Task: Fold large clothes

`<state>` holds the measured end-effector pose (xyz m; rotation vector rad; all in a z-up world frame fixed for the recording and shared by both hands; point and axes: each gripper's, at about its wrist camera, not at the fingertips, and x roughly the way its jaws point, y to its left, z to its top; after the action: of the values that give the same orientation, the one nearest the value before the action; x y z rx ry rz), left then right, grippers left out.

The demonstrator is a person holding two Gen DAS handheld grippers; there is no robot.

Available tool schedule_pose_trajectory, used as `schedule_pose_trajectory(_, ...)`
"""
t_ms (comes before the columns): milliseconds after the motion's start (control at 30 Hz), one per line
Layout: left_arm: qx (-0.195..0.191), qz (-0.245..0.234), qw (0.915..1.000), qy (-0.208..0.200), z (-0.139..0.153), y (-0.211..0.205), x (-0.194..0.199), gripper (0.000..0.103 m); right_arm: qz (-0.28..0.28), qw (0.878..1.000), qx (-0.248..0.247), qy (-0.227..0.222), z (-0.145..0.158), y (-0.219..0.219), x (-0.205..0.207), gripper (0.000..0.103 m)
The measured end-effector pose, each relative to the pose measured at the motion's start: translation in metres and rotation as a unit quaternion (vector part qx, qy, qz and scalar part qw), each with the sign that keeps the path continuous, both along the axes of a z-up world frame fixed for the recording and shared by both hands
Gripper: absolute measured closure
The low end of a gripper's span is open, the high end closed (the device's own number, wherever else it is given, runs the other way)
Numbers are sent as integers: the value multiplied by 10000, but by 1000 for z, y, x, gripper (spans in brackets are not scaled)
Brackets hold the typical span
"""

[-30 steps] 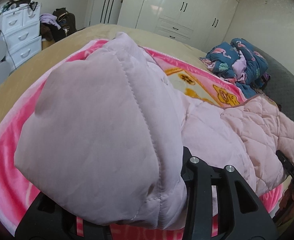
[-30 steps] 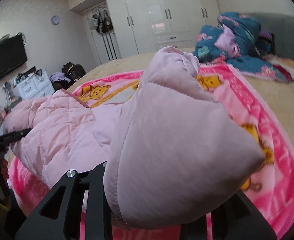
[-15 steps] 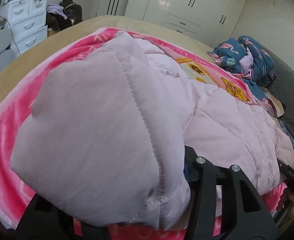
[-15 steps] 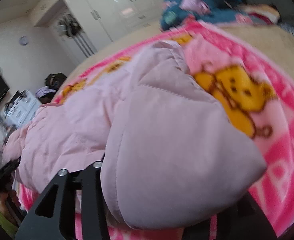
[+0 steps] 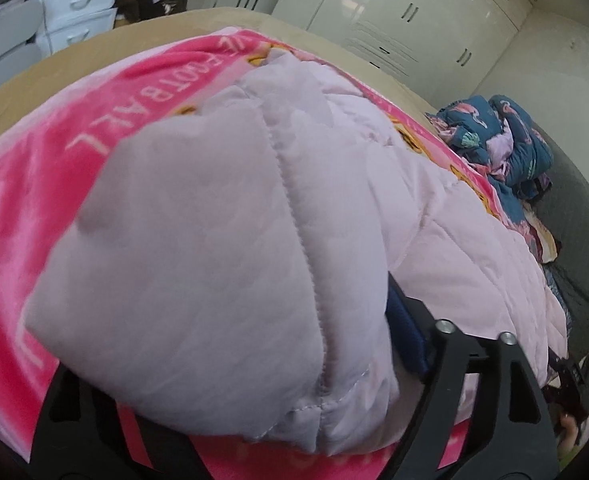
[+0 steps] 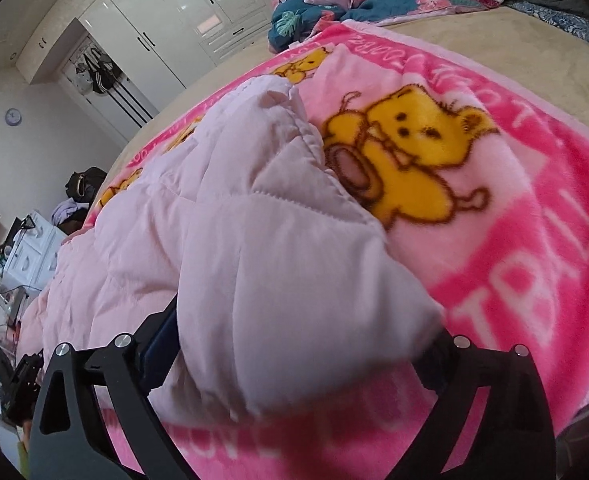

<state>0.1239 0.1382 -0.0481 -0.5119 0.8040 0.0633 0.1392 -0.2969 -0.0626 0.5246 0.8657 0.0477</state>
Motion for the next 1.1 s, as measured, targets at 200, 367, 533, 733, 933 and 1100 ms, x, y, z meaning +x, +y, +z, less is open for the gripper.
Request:
schedule_pose_trajectory(200, 32, 88, 9999, 74, 8, 17, -24, 10, -167, 9993, -256, -203, 13, -13, -34, 4)
schedule_pose_trajectory(367, 549, 342, 9979, -12, 30, 25, -57, 9, -334, 9972, -509, -439, 32, -21, -66, 4)
schedule_pose_trajectory(533, 745, 397, 9956, -395, 61, 23, -89, 9, -359, 9914, -804, -968, 73, -22, -99, 4)
schedule_pose_trajectory(733, 1428, 248, 9853, -903, 108, -13, -125, 9, 55, 9751, -1416, -1703, 124, 7, -139, 4)
schedule_pose_trajectory(933, 1583, 28, 9809, -1132, 127, -49, -146, 9, 526, 9593, -1774, -2132, 147, 43, -169, 4)
schedule_pose_trajectory(1100, 1548, -382, 9803, -1163, 121, -84, -152, 9, 900, 9553, -1849, -2122, 148, 67, -178, 4)
